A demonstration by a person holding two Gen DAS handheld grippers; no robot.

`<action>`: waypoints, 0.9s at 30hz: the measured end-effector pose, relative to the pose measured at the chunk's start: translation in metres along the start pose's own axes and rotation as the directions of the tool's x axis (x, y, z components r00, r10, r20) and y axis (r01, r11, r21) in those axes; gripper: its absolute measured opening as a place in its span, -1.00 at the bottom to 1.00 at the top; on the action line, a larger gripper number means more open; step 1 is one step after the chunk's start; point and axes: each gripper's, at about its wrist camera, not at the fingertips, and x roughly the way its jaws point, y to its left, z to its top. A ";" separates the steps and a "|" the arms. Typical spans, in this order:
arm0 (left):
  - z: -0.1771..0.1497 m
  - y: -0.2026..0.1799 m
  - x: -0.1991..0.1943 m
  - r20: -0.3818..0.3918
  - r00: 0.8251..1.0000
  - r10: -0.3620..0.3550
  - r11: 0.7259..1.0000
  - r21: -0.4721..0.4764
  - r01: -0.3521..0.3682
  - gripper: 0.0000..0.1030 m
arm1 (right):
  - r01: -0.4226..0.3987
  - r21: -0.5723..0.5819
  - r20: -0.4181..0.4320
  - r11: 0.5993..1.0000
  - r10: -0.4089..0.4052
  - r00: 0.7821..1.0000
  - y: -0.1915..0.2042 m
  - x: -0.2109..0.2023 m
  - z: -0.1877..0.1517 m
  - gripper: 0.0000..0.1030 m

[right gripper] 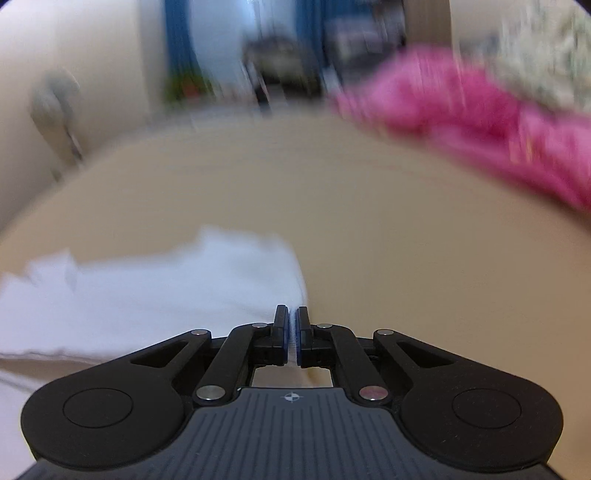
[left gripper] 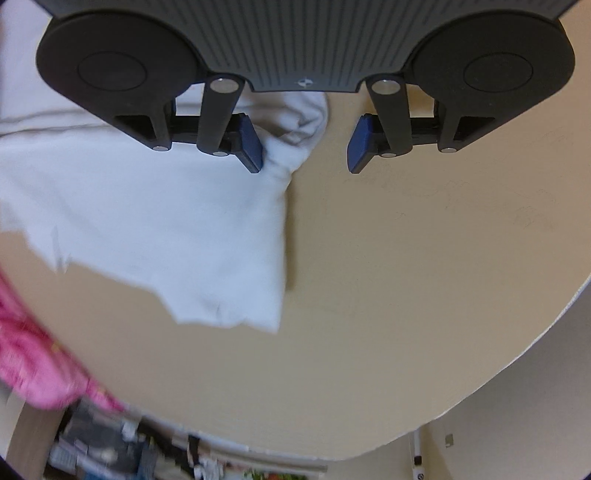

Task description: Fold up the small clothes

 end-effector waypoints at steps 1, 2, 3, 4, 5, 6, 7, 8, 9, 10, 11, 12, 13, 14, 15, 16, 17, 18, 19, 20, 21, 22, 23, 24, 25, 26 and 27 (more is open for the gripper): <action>-0.001 0.000 -0.001 0.005 1.000 0.003 1.000 -0.002 -0.003 0.13 | 0.003 0.027 -0.005 1.000 -0.003 1.000 -0.002 0.000 0.000 -0.92; 0.000 0.001 -0.004 0.014 1.000 0.000 1.000 -0.009 0.000 0.13 | 0.006 0.032 0.032 0.999 -0.007 0.999 0.000 -0.005 0.002 -0.90; 0.000 0.002 -0.007 0.029 1.000 0.000 1.000 -0.015 0.001 0.13 | -0.005 0.018 0.088 1.000 0.003 0.996 0.003 -0.013 0.004 -0.90; -0.001 0.003 -0.007 0.036 0.999 0.010 1.000 -0.010 -0.010 0.15 | -0.024 0.001 0.119 1.000 0.024 0.993 0.006 -0.017 0.004 -0.88; -0.003 0.003 -0.003 0.021 0.999 0.026 1.000 0.000 -0.026 0.16 | -0.044 -0.011 0.103 0.999 0.045 0.994 0.007 -0.014 0.003 -0.86; -0.005 0.003 0.003 -0.004 0.999 0.038 0.999 0.002 -0.038 0.17 | -0.037 -0.013 0.035 0.999 0.037 0.999 0.006 -0.003 0.000 -0.86; -0.007 0.004 0.006 -0.021 0.999 0.040 0.999 -0.003 -0.040 0.19 | -0.008 -0.005 -0.039 1.000 0.008 0.999 0.003 0.009 -0.004 -0.85; -0.008 0.004 0.003 -0.013 0.999 0.043 0.999 -0.005 -0.043 0.18 | 0.011 0.023 -0.079 1.000 -0.009 0.997 -0.003 0.015 -0.008 -0.59; -0.008 0.003 -0.004 0.005 0.999 0.049 0.999 -0.003 -0.049 0.14 | 0.013 0.076 -0.070 0.997 -0.008 0.998 -0.010 0.014 -0.007 -0.47; -0.009 0.002 -0.013 0.044 0.998 0.043 0.999 -0.004 -0.043 0.11 | 0.007 0.102 -0.043 0.995 -0.003 0.999 -0.013 0.009 -0.005 -0.46; -0.011 0.001 -0.016 0.072 0.997 0.040 0.999 0.008 -0.040 0.11 | -0.001 0.094 -0.002 0.996 0.001 1.000 -0.014 0.003 -0.003 -0.47; -0.014 -0.001 -0.011 0.055 0.997 0.062 0.997 0.037 -0.064 0.13 | 0.012 0.063 -0.001 0.998 -0.012 1.000 -0.014 0.002 -0.005 -0.47; -0.019 0.001 -0.002 0.016 0.997 0.075 0.996 0.045 -0.076 0.21 | 0.037 0.044 -0.043 0.998 -0.035 0.998 -0.014 0.007 -0.009 -0.47; -0.022 0.006 -0.001 0.005 0.998 0.062 0.998 0.014 -0.062 0.21 | 0.064 0.057 -0.078 0.996 -0.060 0.995 -0.017 0.009 -0.013 -0.46; -0.022 0.008 -0.008 0.008 0.998 0.055 0.998 -0.008 -0.055 0.19 | 0.092 0.102 -0.094 0.991 -0.083 0.992 -0.022 0.006 -0.015 -0.46; -0.022 0.008 -0.018 0.018 0.998 0.053 0.999 -0.012 -0.053 0.09 | 0.093 0.159 -0.078 0.983 -0.081 0.994 -0.027 -0.004 -0.014 -0.46; -0.024 0.009 -0.034 0.053 0.997 0.050 0.999 -0.012 -0.050 0.08 | 0.074 0.203 -0.041 0.976 -0.067 0.997 -0.030 -0.020 -0.012 -0.46; -0.027 0.010 -0.047 0.078 0.996 0.042 0.999 -0.007 -0.042 0.08 | 0.044 0.221 0.007 0.974 -0.047 0.999 -0.030 -0.039 -0.011 -0.46; -0.031 0.011 -0.060 0.092 0.995 0.030 1.000 0.000 -0.031 0.08 | 0.020 0.211 0.047 0.977 -0.031 0.998 -0.026 -0.057 -0.011 -0.45; -0.036 0.012 -0.073 0.103 0.994 0.018 1.000 0.008 -0.019 0.08 | 0.001 0.188 0.084 0.982 -0.017 0.996 -0.023 -0.074 -0.013 -0.42; -0.041 0.011 -0.084 0.117 0.993 0.016 1.000 0.014 -0.017 0.08 | -0.011 0.164 0.111 0.986 -0.007 0.994 -0.020 -0.089 -0.015 -0.39; -0.047 0.012 -0.096 0.131 0.991 0.016 1.000 0.018 -0.018 0.08 | -0.022 0.150 0.128 0.988 0.002 0.992 -0.018 -0.105 -0.021 -0.37; -0.054 0.012 -0.109 0.144 0.990 0.011 1.000 0.022 -0.014 0.08 | -0.038 0.147 0.138 0.988 0.018 0.990 -0.017 -0.121 -0.029 -0.37; -0.062 0.013 -0.119 0.153 0.988 0.002 1.000 0.023 -0.005 0.08 | -0.054 0.146 0.143 0.988 0.033 0.989 -0.015 -0.130 -0.035 -0.37; -0.071 0.014 -0.130 0.158 0.987 -0.011 1.000 0.024 0.007 0.08 | -0.069 0.141 0.149 0.988 0.048 0.988 -0.019 -0.143 -0.043 -0.36; -0.079 0.017 -0.140 0.159 0.987 -0.022 0.999 0.026 0.018 0.08 | -0.076 0.129 0.154 0.989 0.056 0.987 -0.023 -0.151 -0.047 -0.36; -0.090 0.018 -0.150 0.159 0.987 -0.031 0.999 0.031 0.026 0.08 | -0.079 0.111 0.159 0.991 0.061 0.985 -0.025 -0.164 -0.057 -0.36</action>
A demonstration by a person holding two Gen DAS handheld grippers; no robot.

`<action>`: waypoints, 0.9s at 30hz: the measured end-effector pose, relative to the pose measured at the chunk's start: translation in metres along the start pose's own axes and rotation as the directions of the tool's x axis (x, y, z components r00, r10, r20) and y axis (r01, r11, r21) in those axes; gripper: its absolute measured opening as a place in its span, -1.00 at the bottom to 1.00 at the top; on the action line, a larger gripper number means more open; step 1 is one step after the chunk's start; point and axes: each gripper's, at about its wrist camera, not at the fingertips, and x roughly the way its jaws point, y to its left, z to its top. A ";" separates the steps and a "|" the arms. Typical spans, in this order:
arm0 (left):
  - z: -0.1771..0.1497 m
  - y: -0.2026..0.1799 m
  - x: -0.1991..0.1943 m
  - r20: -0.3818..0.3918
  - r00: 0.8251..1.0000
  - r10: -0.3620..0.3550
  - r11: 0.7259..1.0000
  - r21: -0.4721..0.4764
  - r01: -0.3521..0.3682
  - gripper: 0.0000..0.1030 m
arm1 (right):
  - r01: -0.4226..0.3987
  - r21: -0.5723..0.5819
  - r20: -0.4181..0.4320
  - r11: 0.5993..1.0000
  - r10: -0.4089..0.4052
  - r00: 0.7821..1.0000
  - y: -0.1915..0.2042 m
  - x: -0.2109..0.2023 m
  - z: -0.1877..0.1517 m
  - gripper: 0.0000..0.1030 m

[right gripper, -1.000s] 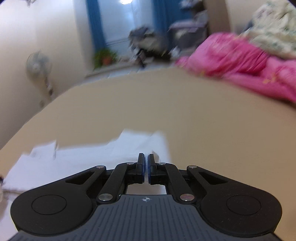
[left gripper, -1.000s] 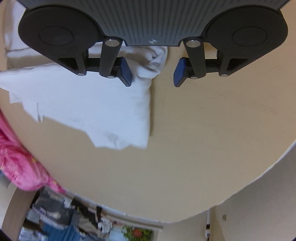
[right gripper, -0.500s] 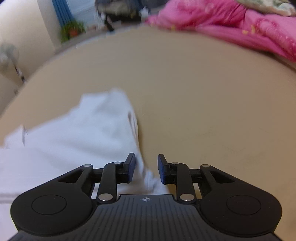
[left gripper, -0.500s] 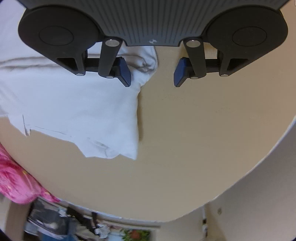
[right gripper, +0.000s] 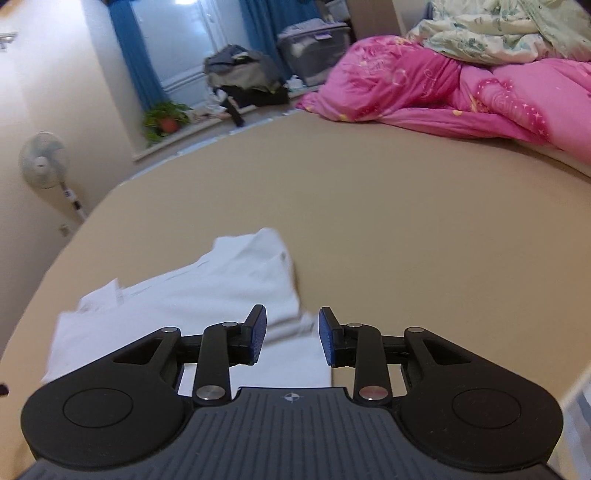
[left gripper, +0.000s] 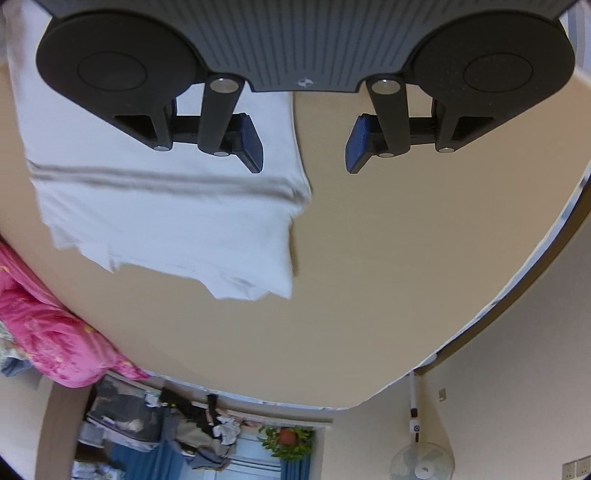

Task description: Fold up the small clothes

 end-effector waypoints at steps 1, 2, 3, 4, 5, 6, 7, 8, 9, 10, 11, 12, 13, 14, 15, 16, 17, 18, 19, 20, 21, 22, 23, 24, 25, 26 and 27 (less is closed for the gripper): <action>-0.011 -0.001 -0.008 -0.002 1.000 -0.007 1.000 0.008 0.007 0.08 | -0.001 -0.028 0.004 1.000 0.001 1.000 0.000 -0.013 -0.010 -0.36; -0.023 0.001 -0.015 -0.008 1.000 -0.011 1.000 0.022 0.012 0.07 | -0.001 -0.056 0.005 0.998 0.001 1.000 0.002 -0.028 -0.021 -0.35; -0.034 0.002 -0.025 -0.016 1.000 -0.010 0.999 0.041 0.010 0.04 | -0.006 -0.079 0.000 0.997 0.006 1.000 -0.001 -0.038 -0.030 -0.35; -0.046 0.001 -0.030 -0.031 1.000 0.000 0.998 0.063 0.002 -0.02 | -0.011 -0.093 -0.008 0.996 0.011 1.000 -0.004 -0.050 -0.039 -0.35; -0.055 0.002 -0.034 -0.045 0.999 0.008 0.997 0.079 -0.005 -0.09 | -0.016 -0.106 -0.021 0.994 0.014 1.000 -0.007 -0.056 -0.046 -0.35; -0.063 0.003 -0.035 -0.062 0.998 0.011 0.996 0.087 -0.006 -0.23 | -0.016 -0.115 -0.039 0.993 0.011 0.999 -0.014 -0.062 -0.055 -0.35; -0.070 0.007 -0.038 -0.079 0.997 0.007 0.996 0.086 0.000 -0.33 | -0.013 -0.116 -0.057 0.993 0.006 0.998 -0.016 -0.062 -0.060 -0.35; -0.077 0.010 -0.040 -0.102 0.995 0.000 0.997 0.076 0.008 -0.38 | -0.011 -0.110 -0.077 0.994 0.002 0.997 -0.021 -0.061 -0.065 -0.35; -0.081 0.014 -0.039 -0.127 0.992 -0.007 0.998 0.063 0.015 -0.43 | -0.007 -0.099 -0.098 0.995 -0.003 0.995 -0.029 -0.063 -0.069 -0.35; -0.086 0.018 -0.037 -0.158 0.987 -0.016 0.999 0.045 0.024 -0.43 | -0.006 -0.086 -0.115 0.996 -0.004 0.993 -0.034 -0.064 -0.073 -0.35; -0.092 0.021 -0.035 -0.199 0.980 -0.030 0.999 0.024 0.035 -0.43 | -0.006 -0.068 -0.136 0.998 -0.003 0.991 -0.038 -0.067 -0.077 -0.35; -0.095 0.029 -0.028 -0.235 0.971 -0.042 0.999 0.007 0.045 -0.43 | -0.007 -0.050 -0.158 0.999 -0.001 0.987 -0.043 -0.067 -0.080 -0.35; -0.100 0.030 -0.025 -0.274 0.960 -0.052 0.999 -0.012 0.050 -0.43 | -0.007 -0.028 -0.189 1.000 0.002 0.982 -0.047 -0.067 -0.084 -0.35; -0.104 0.030 -0.022 -0.303 0.951 -0.058 0.998 -0.026 0.053 -0.43 | -0.008 -0.003 -0.223 1.000 0.007 0.975 -0.051 -0.066 -0.088 -0.35; -0.109 0.030 -0.020 -0.324 0.944 -0.062 0.998 -0.036 0.053 -0.43 | -0.013 0.025 -0.265 1.000 0.019 0.964 -0.054 -0.063 -0.092 -0.35; -0.113 0.030 -0.020 -0.338 0.939 -0.063 0.998 -0.041 0.053 -0.43 | -0.015 0.048 -0.305 0.999 0.029 0.952 -0.057 -0.060 -0.097 -0.35; -0.118 0.030 -0.019 -0.352 0.934 -0.063 0.998 -0.044 0.050 -0.43 | -0.010 0.059 -0.333 0.998 0.030 0.942 -0.059 -0.057 -0.101 -0.35; -0.123 0.031 -0.019 -0.365 0.929 -0.061 0.998 -0.052 0.046 -0.43 | -0.001 0.064 -0.358 0.998 0.024 0.934 -0.060 -0.054 -0.104 -0.35; -0.126 0.033 -0.019 -0.375 0.925 -0.063 0.997 -0.063 0.042 -0.43 | 0.009 0.069 -0.381 0.998 0.018 0.924 -0.061 -0.051 -0.108 -0.35; -0.130 0.034 -0.018 -0.388 0.919 -0.064 0.997 -0.072 0.039 -0.43 | 0.015 0.078 -0.398 0.997 0.018 0.917 -0.061 -0.049 -0.111 -0.35; -0.134 0.035 -0.016 -0.403 0.913 -0.061 0.997 -0.076 0.033 -0.43 | 0.013 0.092 -0.416 0.996 0.026 0.909 -0.062 -0.046 -0.114 -0.35; -0.136 0.036 -0.014 -0.416 0.908 -0.055 0.997 -0.077 0.025 -0.43 | 0.011 0.098 -0.437 0.995 0.033 0.899 -0.061 -0.043 -0.116 -0.35; -0.138 0.036 -0.013 -0.424 0.904 -0.050 0.997 -0.076 0.020 -0.43 | 0.013 0.094 -0.456 0.995 0.031 0.889 -0.061 -0.039 -0.118 -0.35; -0.139 0.037 -0.012 -0.425 0.904 -0.050 0.997 -0.076 0.020 -0.43 | 0.030 0.083 -0.472 0.996 0.013 0.881 -0.060 -0.036 -0.120 -0.35; -0.139 0.037 -0.013 -0.425 0.904 -0.052 0.997 -0.076 0.021 -0.43 | 0.043 0.079 -0.477 0.996 0.000 0.879 -0.060 -0.034 -0.121 -0.37; -0.141 0.038 -0.014 -0.425 0.904 -0.053 0.997 -0.077 0.022 -0.43 | 0.049 0.085 -0.477 0.995 -0.002 0.879 -0.061 -0.033 -0.121 -0.37; -0.139 0.038 -0.014 -0.426 0.903 -0.054 0.997 -0.078 0.022 -0.43 | 0.052 0.093 -0.473 0.994 -0.002 0.881 -0.061 -0.033 -0.121 -0.37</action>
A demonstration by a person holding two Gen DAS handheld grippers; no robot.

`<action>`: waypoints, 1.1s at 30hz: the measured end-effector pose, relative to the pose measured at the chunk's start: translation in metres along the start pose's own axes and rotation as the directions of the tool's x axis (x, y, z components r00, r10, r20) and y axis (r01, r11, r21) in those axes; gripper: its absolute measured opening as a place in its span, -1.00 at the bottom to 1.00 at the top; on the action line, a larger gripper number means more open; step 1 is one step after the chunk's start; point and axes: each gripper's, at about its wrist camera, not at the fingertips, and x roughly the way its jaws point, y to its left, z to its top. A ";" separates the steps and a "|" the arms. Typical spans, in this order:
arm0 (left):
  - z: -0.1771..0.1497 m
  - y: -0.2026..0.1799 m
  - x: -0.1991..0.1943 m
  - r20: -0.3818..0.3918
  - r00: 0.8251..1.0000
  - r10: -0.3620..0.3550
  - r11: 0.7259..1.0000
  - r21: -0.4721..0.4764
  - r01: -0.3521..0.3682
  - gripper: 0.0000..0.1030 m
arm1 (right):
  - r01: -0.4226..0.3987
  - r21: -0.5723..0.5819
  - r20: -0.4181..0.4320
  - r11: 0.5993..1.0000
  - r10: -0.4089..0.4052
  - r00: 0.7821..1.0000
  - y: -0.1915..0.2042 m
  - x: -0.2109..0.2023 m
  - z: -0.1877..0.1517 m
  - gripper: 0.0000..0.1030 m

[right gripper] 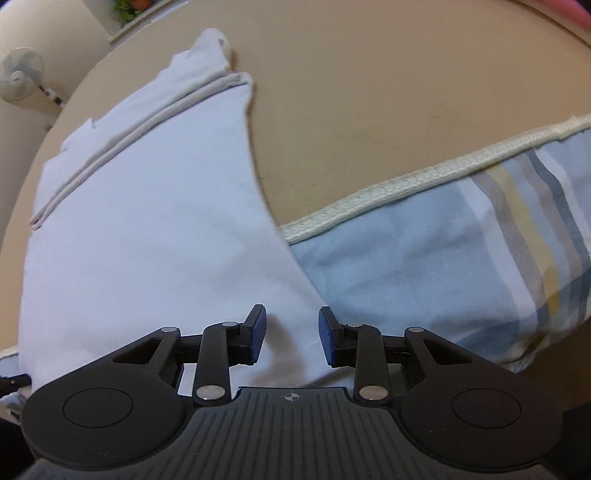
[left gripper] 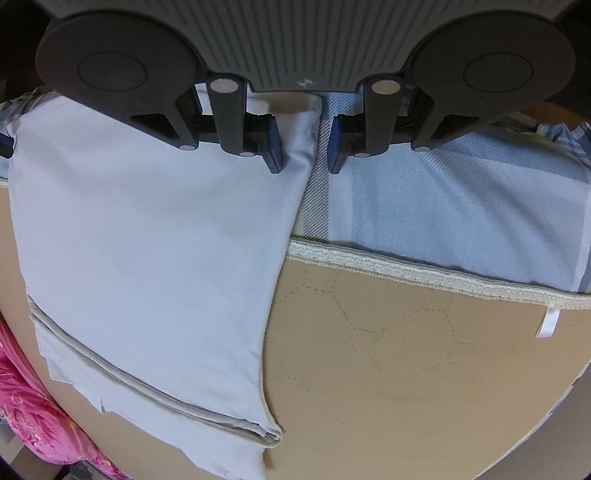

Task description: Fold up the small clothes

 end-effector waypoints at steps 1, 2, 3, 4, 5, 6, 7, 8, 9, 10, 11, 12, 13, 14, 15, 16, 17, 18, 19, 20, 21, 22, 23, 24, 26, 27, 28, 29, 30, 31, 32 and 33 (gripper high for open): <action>-0.001 0.000 -0.001 -0.001 1.000 0.001 1.000 0.002 -0.001 -0.43 | 0.004 0.001 0.003 1.000 -0.004 1.000 0.000 0.000 0.000 -0.37; -0.001 0.000 -0.002 -0.001 1.000 0.002 1.000 0.003 -0.002 -0.43 | 0.014 -0.002 0.006 1.000 -0.014 1.000 0.001 0.000 0.000 -0.37; -0.002 0.000 -0.002 -0.002 1.000 0.002 1.000 0.002 -0.002 -0.43 | 0.029 -0.005 0.012 1.000 -0.029 1.000 0.001 -0.001 -0.001 -0.37; -0.003 0.001 -0.003 -0.003 1.000 0.002 1.000 0.001 -0.002 -0.45 | 0.042 -0.005 0.015 0.999 -0.042 0.999 0.000 -0.001 -0.001 -0.36; -0.003 0.000 -0.002 -0.004 1.000 0.003 1.000 0.002 -0.003 -0.47 | 0.048 0.000 0.013 0.999 -0.048 0.999 -0.001 0.000 -0.002 -0.36; -0.004 -0.002 -0.002 -0.006 1.000 0.002 1.000 0.003 -0.002 -0.53 | 0.046 0.009 0.003 0.999 -0.046 0.999 -0.003 0.001 -0.003 -0.36; -0.003 -0.003 -0.002 -0.008 1.000 0.003 1.000 0.006 -0.003 -0.55 | 0.042 0.012 -0.007 0.999 -0.042 0.999 -0.005 0.003 -0.002 -0.36; -0.001 -0.006 0.001 -0.012 1.000 0.007 1.000 0.010 -0.007 -0.55 | 0.039 0.007 -0.018 0.999 -0.039 0.999 -0.004 0.004 -0.003 -0.35; -0.002 -0.008 0.001 -0.015 1.000 0.011 1.000 0.014 -0.011 -0.55 | 0.037 -0.001 -0.026 0.999 -0.037 0.999 -0.004 0.006 -0.003 -0.35; -0.003 -0.007 0.001 -0.017 1.000 0.013 1.000 0.016 -0.013 -0.55 | 0.040 -0.013 -0.031 0.999 -0.040 0.999 -0.003 0.008 -0.003 -0.35; -0.003 -0.008 0.002 -0.018 1.000 0.016 1.000 0.016 -0.016 -0.55 | 0.043 -0.021 -0.031 0.999 -0.044 0.999 -0.003 0.009 -0.003 -0.35; -0.003 -0.008 0.002 -0.018 1.000 0.017 1.000 0.014 -0.017 -0.55 | 0.044 -0.022 -0.033 0.999 -0.045 0.998 -0.002 0.009 -0.003 -0.35; -0.004 -0.008 0.002 -0.018 1.000 0.017 1.000 0.011 -0.016 -0.55 | 0.044 -0.020 -0.035 0.999 -0.044 0.998 -0.003 0.010 -0.003 -0.35; -0.004 -0.008 0.002 -0.019 1.000 0.016 1.000 0.009 -0.015 -0.55 | 0.044 -0.017 -0.036 0.999 -0.044 0.998 -0.003 0.010 -0.003 -0.35; -0.003 -0.007 0.002 -0.019 1.000 0.014 1.000 0.008 -0.014 -0.55 | 0.045 -0.018 -0.037 0.999 -0.045 0.998 -0.003 0.010 -0.003 -0.35; -0.003 -0.007 0.003 -0.020 1.000 0.014 1.000 0.007 -0.014 -0.55 | 0.047 -0.023 -0.037 0.999 -0.048 0.998 -0.002 0.010 -0.003 -0.35; -0.003 -0.007 0.003 -0.020 1.000 0.014 1.000 0.007 -0.014 -0.55 | 0.050 -0.033 -0.038 0.998 -0.051 0.998 -0.001 0.010 -0.003 -0.34; -0.003 -0.006 0.003 -0.020 1.000 0.014 1.000 0.007 -0.014 -0.55 | 0.052 -0.043 -0.039 0.998 -0.054 0.998 0.001 0.011 -0.003 -0.34; -0.003 -0.006 0.003 -0.020 1.000 0.015 1.000 0.008 -0.015 -0.55 | 0.056 -0.053 -0.040 0.997 -0.058 0.998 0.002 0.011 -0.004 -0.34; -0.003 -0.006 0.003 -0.020 1.000 0.017 1.000 0.009 -0.017 -0.55 | 0.059 -0.060 -0.040 0.996 -0.061 0.997 0.002 0.011 -0.004 -0.34; -0.003 -0.007 0.003 -0.019 1.000 0.019 1.000 0.011 -0.019 -0.55 | 0.060 -0.061 -0.039 0.996 -0.062 0.997 0.003 0.011 -0.004 -0.34; -0.004 -0.007 0.003 -0.018 1.000 0.021 1.000 0.014 -0.021 -0.55 | 0.058 -0.057 -0.040 0.997 -0.061 0.997 0.002 0.011 -0.004 -0.35; -0.004 -0.008 0.003 -0.018 1.000 0.024 1.000 0.016 -0.023 -0.55 | 0.057 -0.051 -0.041 0.997 -0.059 0.997 0.001 0.011 -0.003 -0.36; -0.004 -0.008 0.004 -0.017 1.000 0.025 1.000 0.017 -0.025 -0.55 | 0.057 -0.046 -0.041 0.997 -0.059 0.997 0.000 0.011 -0.003 -0.36; -0.003 -0.008 0.004 -0.018 0.999 0.026 1.000 0.018 -0.026 -0.55 | 0.062 -0.049 -0.040 0.997 -0.064 0.997 0.002 0.011 -0.003 -0.36; -0.003 -0.009 0.004 -0.018 0.999 0.027 1.000 0.017 -0.027 -0.55 | 0.067 -0.056 -0.037 0.996 -0.069 0.997 0.003 0.011 -0.004 -0.36; -0.004 -0.009 0.004 -0.018 0.999 0.027 0.999 0.017 -0.027 -0.55 | 0.072 -0.063 -0.035 0.995 -0.075 0.997 0.005 0.011 -0.005 -0.36; -0.003 -0.009 0.004 -0.018 0.999 0.027 0.999 0.018 -0.027 -0.55 | 0.079 -0.073 -0.031 0.994 -0.082 0.996 0.007 0.011 -0.005 -0.35; -0.003 -0.009 0.004 -0.017 0.999 0.028 0.999 0.019 -0.027 -0.55 | 0.085 -0.080 -0.027 0.993 -0.087 0.996 0.007 0.011 -0.006 -0.34; -0.004 -0.009 0.004 -0.017 0.999 0.028 0.999 0.019 -0.028 -0.55 | 0.090 -0.084 -0.022 0.992 -0.092 0.995 0.009 0.010 -0.006 -0.34; -0.004 -0.009 0.004 -0.017 0.999 0.028 0.999 0.019 -0.028 -0.55 | 0.093 -0.084 -0.019 0.992 -0.095 0.995 0.009 0.009 -0.006 -0.33; -0.004 -0.009 0.004 -0.017 0.999 0.028 0.999 0.019 -0.028 -0.55 | 0.096 -0.081 -0.015 0.992 -0.097 0.995 0.008 0.009 -0.006 -0.33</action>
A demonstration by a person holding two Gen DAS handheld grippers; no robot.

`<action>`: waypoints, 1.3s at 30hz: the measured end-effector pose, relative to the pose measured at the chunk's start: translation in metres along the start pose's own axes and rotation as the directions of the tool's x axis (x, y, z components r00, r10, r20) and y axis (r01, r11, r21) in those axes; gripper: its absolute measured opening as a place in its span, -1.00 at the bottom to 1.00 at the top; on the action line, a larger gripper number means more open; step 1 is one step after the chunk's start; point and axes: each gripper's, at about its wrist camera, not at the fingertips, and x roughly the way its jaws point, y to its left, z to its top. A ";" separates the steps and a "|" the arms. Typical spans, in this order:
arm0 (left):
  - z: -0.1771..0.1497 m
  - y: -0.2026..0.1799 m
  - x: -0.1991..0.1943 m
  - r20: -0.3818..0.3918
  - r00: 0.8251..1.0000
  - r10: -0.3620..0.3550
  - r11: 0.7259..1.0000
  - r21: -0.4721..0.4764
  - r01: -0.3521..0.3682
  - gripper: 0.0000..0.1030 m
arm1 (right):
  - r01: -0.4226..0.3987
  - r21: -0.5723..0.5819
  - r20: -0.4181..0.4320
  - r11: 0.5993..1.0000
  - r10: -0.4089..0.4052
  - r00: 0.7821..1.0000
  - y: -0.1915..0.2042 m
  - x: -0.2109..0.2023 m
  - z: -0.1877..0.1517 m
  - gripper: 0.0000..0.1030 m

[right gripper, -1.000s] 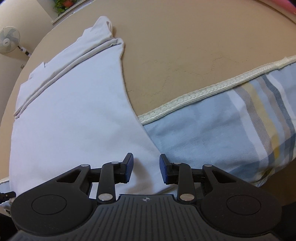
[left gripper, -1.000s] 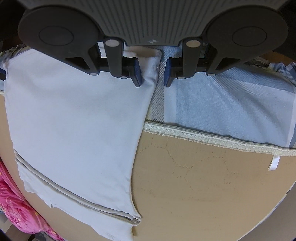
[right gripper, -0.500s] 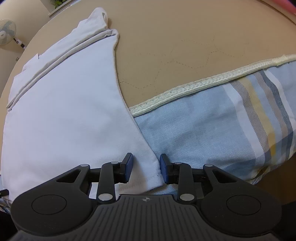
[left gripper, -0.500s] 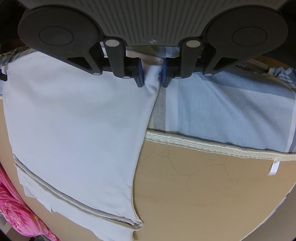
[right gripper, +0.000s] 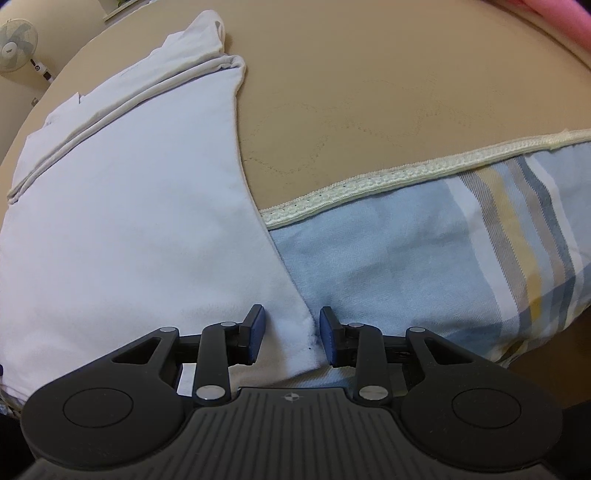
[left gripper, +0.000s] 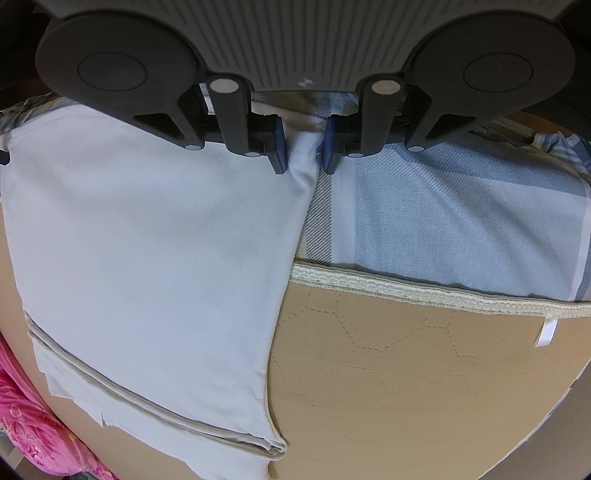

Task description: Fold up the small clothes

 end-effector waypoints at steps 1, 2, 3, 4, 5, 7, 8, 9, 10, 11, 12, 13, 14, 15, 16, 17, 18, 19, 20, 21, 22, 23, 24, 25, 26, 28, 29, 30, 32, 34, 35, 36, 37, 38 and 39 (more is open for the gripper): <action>0.000 0.000 0.000 0.000 1.000 0.000 1.000 0.001 0.000 -0.55 | -0.001 0.006 0.002 1.000 0.001 1.000 -0.001 0.000 0.000 -0.32; 0.000 0.000 0.000 0.000 1.000 0.001 1.000 0.001 -0.001 -0.55 | -0.006 0.013 0.001 1.000 0.006 1.000 -0.003 0.000 0.000 -0.31; 0.000 0.000 0.000 0.000 1.000 0.002 1.000 0.002 -0.002 -0.55 | -0.012 0.020 -0.003 1.000 0.012 1.000 -0.004 0.001 0.001 -0.31; 0.000 -0.001 0.001 0.000 1.000 0.003 1.000 0.003 -0.003 -0.55 | -0.018 0.030 -0.004 0.999 0.018 1.000 -0.005 0.001 0.001 -0.30; 0.000 -0.001 0.001 -0.001 1.000 0.003 1.000 0.003 -0.003 -0.55 | -0.028 0.046 -0.006 0.999 0.028 1.000 -0.008 0.001 0.001 -0.28; 0.000 -0.001 0.001 -0.002 1.000 0.004 1.000 0.003 -0.004 -0.55 | -0.046 0.078 -0.012 0.996 0.047 0.999 -0.013 0.003 0.002 -0.28; 0.000 -0.001 0.001 -0.002 1.000 0.004 1.000 0.003 -0.004 -0.55 | -0.052 0.085 -0.016 0.995 0.053 0.998 -0.014 0.004 0.003 -0.28; 0.000 -0.001 0.001 -0.002 1.000 0.004 1.000 0.003 -0.004 -0.55 | -0.057 0.086 -0.020 0.995 0.059 0.998 -0.014 0.004 0.003 -0.27; 0.000 -0.001 0.001 -0.002 1.000 0.004 1.000 0.002 -0.004 -0.55 | -0.061 0.083 -0.024 0.995 0.064 0.998 -0.013 0.005 0.002 -0.27; 0.000 -0.001 0.001 -0.002 1.000 0.004 1.000 0.002 -0.004 -0.55 | -0.061 0.081 -0.024 0.995 0.063 0.998 -0.013 0.006 0.002 -0.27; 0.000 -0.001 0.001 -0.002 1.000 0.004 1.000 0.003 -0.004 -0.55 | -0.060 0.081 -0.025 0.995 0.063 0.998 -0.012 0.006 0.002 -0.26; 0.000 -0.002 0.001 -0.002 1.000 0.004 1.000 0.003 -0.004 -0.55 | -0.064 0.081 -0.025 0.995 0.067 0.997 -0.012 0.006 0.001 -0.24; 0.000 -0.002 0.001 -0.001 1.000 0.005 1.000 0.005 -0.005 -0.55 | -0.067 0.081 -0.026 0.994 0.069 0.997 -0.012 0.007 0.001 -0.24; 0.000 -0.001 0.001 0.000 1.000 0.004 1.000 0.007 -0.004 -0.56 | -0.072 0.080 -0.027 0.994 0.074 0.997 -0.011 0.007 0.000 -0.24; 0.000 -0.001 0.001 0.001 1.000 0.004 1.000 0.010 -0.004 -0.56 | -0.075 0.079 -0.028 0.994 0.077 0.997 -0.011 0.007 0.000 -0.24; 0.000 -0.001 0.001 0.003 1.000 0.005 1.000 0.012 -0.005 -0.58 | -0.077 0.077 -0.030 0.994 0.079 0.996 -0.010 0.007 0.000 -0.24; -0.001 -0.001 0.000 0.005 1.000 0.004 1.000 0.013 -0.004 -0.64 | -0.078 0.074 -0.032 0.994 0.081 0.996 -0.010 0.007 -0.001 -0.24; -0.002 -0.001 0.000 0.008 1.000 0.001 1.000 0.014 -0.001 -0.75 | -0.079 0.073 -0.033 0.994 0.082 0.996 -0.010 0.007 -0.002 -0.28; -0.003 -0.002 -0.001 0.011 1.000 -0.003 1.000 0.016 0.003 -0.80 | -0.081 0.073 -0.034 0.994 0.083 0.996 -0.010 0.006 -0.002 -0.33; -0.004 -0.002 -0.003 0.017 1.000 -0.005 1.000 0.016 0.005 -0.83 | -0.084 0.076 -0.035 0.994 0.087 0.996 -0.010 0.005 -0.003 -0.39; -0.005 -0.002 -0.004 0.024 1.000 -0.005 1.000 0.014 0.005 -0.86 | -0.086 0.081 -0.036 0.993 0.090 0.995 -0.011 0.005 -0.003 -0.55; -0.006 -0.002 -0.007 0.032 0.999 -0.010 1.000 0.007 0.010 -0.87 | -0.091 0.089 -0.035 0.992 0.095 0.995 -0.013 0.004 -0.003 -0.81; -0.007 -0.001 -0.009 0.040 0.999 -0.015 1.000 -0.001 0.015 -0.87 | -0.103 0.104 -0.032 0.989 0.107 0.994 -0.014 0.003 -0.003 -0.87; -0.008 0.000 -0.013 0.050 0.998 -0.022 1.000 -0.008 0.022 -0.88 | -0.116 0.120 -0.019 0.986 0.119 0.993 -0.016 0.000 -0.004 -0.89; -0.009 0.000 -0.016 0.062 0.998 -0.027 1.000 -0.014 0.028 -0.88 | -0.125 0.123 -0.004 0.984 0.126 0.992 -0.015 -0.004 -0.004 -0.90; -0.011 0.001 -0.027 0.092 0.995 -0.040 0.999 -0.022 0.042 -0.88 | -0.165 0.108 0.051 0.980 0.160 0.986 -0.012 -0.017 -0.005 -0.90; -0.014 0.002 -0.036 0.116 0.992 -0.053 0.998 -0.022 0.056 -0.88 | -0.185 0.095 0.084 0.978 0.177 0.981 -0.010 -0.026 -0.004 -0.90; -0.015 0.002 -0.045 0.139 0.988 -0.066 0.998 -0.016 0.069 -0.88 | -0.204 0.083 0.117 0.975 0.193 0.974 -0.009 -0.036 -0.003 -0.90; -0.018 0.002 -0.064 0.182 0.979 -0.091 0.996 0.001 0.092 -0.88 | -0.250 0.085 0.180 0.964 0.232 0.956 -0.011 -0.056 -0.002 -0.91; -0.020 0.003 -0.085 0.238 0.964 -0.119 0.993 0.015 0.119 -0.89 | -0.317 0.111 0.242 0.942 0.284 0.928 -0.017 -0.077 0.000 -0.91; -0.021 0.005 -0.098 0.268 0.953 -0.141 0.990 0.022 0.140 -0.89 | -0.349 0.121 0.271 0.929 0.307 0.912 -0.021 -0.087 0.002 -0.91; -0.020 0.005 -0.110 0.293 0.943 -0.160 0.987 0.025 0.160 -0.89 | -0.378 0.127 0.302 0.917 0.327 0.896 -0.023 -0.098 0.002 -0.91; -0.020 0.009 -0.123 0.323 0.929 -0.182 0.983 0.030 0.182 -0.89 | -0.401 0.126 0.329 0.907 0.343 0.880 -0.028 -0.108 0.004 -0.91; -0.020 0.011 -0.134 0.347 0.917 -0.199 0.979 0.035 0.199 -0.89 | -0.422 0.116 0.355 0.899 0.359 0.863 -0.030 -0.119 0.005 -0.92; -0.022 0.017 -0.148 0.370 0.903 -0.217 0.975 0.040 0.217 -0.89 | -0.441 0.103 0.380 0.891 0.375 0.846 -0.034 -0.131 0.005 -0.92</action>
